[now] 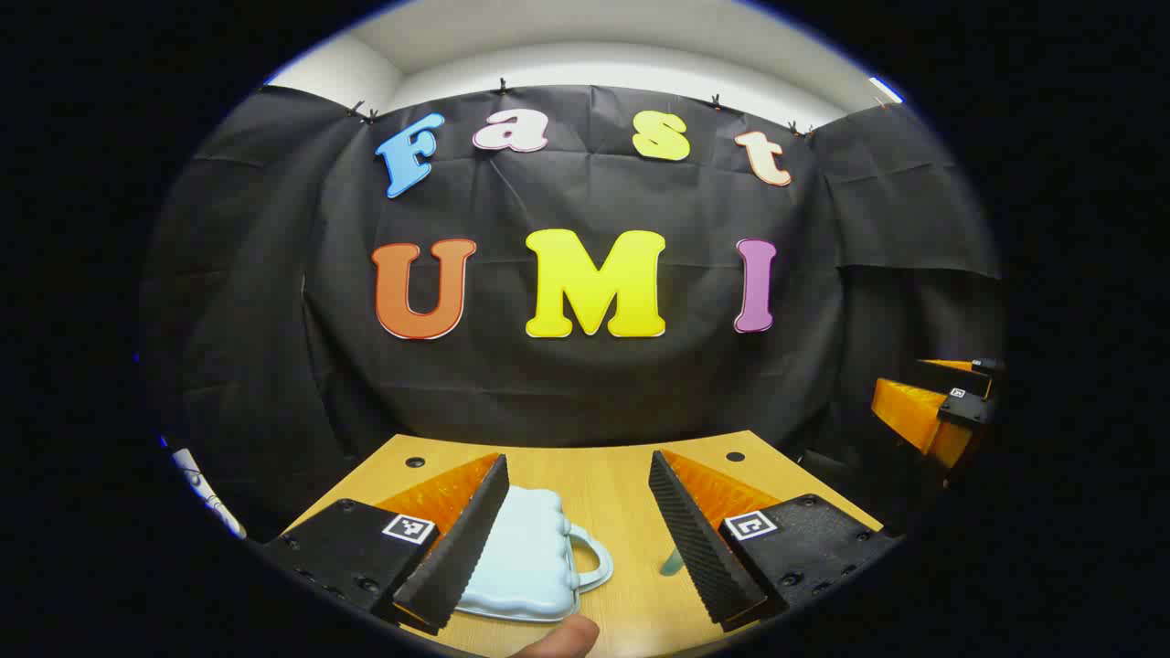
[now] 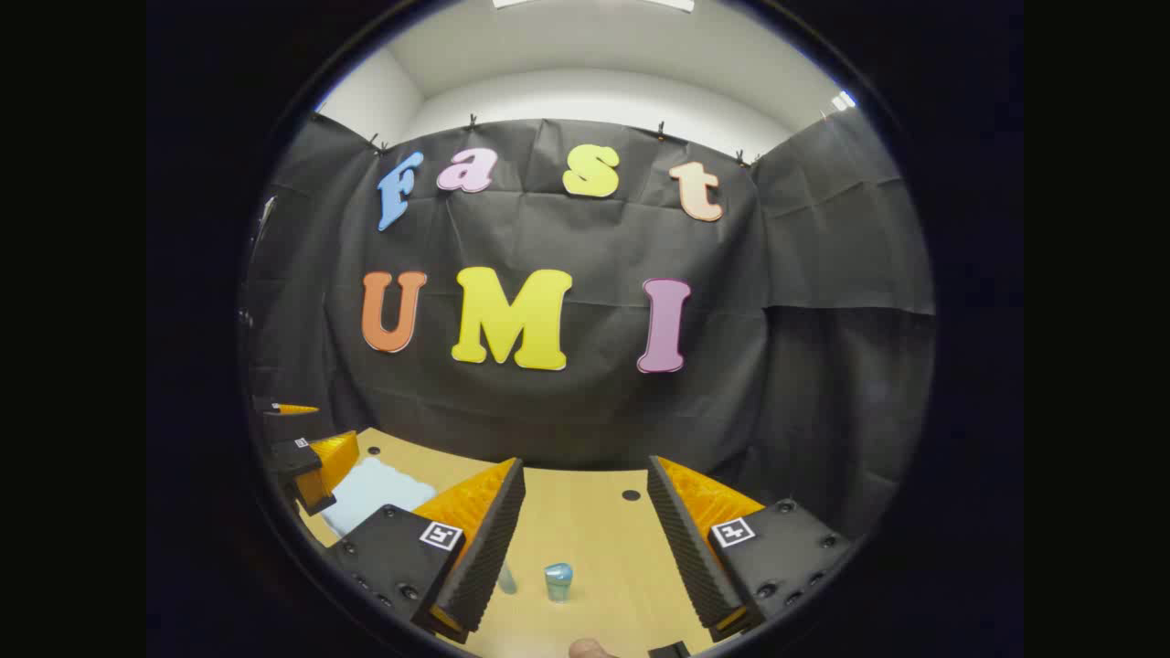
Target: First open the suitcase, pack the skin care products into it, and then close the suitcase.
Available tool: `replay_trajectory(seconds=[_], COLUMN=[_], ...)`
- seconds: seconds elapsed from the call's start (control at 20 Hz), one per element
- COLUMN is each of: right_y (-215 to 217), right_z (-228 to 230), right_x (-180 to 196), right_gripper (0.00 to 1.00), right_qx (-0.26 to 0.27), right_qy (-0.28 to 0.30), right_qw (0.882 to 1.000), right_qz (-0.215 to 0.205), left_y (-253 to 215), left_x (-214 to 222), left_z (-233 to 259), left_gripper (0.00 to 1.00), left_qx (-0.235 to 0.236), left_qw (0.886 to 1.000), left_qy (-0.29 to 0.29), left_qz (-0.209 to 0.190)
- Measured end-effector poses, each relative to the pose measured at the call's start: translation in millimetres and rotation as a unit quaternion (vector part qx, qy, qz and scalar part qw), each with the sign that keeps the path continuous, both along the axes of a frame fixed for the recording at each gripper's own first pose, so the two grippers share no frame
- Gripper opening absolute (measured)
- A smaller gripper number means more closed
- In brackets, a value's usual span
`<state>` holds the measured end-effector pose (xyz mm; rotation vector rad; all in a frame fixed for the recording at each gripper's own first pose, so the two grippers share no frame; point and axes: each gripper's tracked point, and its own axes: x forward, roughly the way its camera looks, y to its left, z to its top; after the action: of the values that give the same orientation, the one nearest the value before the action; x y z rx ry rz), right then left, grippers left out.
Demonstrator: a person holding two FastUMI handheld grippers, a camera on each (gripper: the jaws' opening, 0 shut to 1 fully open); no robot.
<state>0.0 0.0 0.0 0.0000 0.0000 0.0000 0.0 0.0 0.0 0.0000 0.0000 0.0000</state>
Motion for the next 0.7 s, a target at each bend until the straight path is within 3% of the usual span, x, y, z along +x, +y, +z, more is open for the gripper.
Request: replay_trajectory(seconds=[0.7], right_y=[-8.2], right_z=[-0.3], right_x=[15.8], right_gripper=[0.80], right_qx=[-0.008], right_qy=[0.001], right_qw=[1.000], right_qz=[0.023], left_y=[-23.7], left_x=[12.9], left_z=[0.9], left_gripper=[0.99], left_qx=[-0.008], left_qw=[1.000], left_qy=[0.000], left_qz=[0.003])
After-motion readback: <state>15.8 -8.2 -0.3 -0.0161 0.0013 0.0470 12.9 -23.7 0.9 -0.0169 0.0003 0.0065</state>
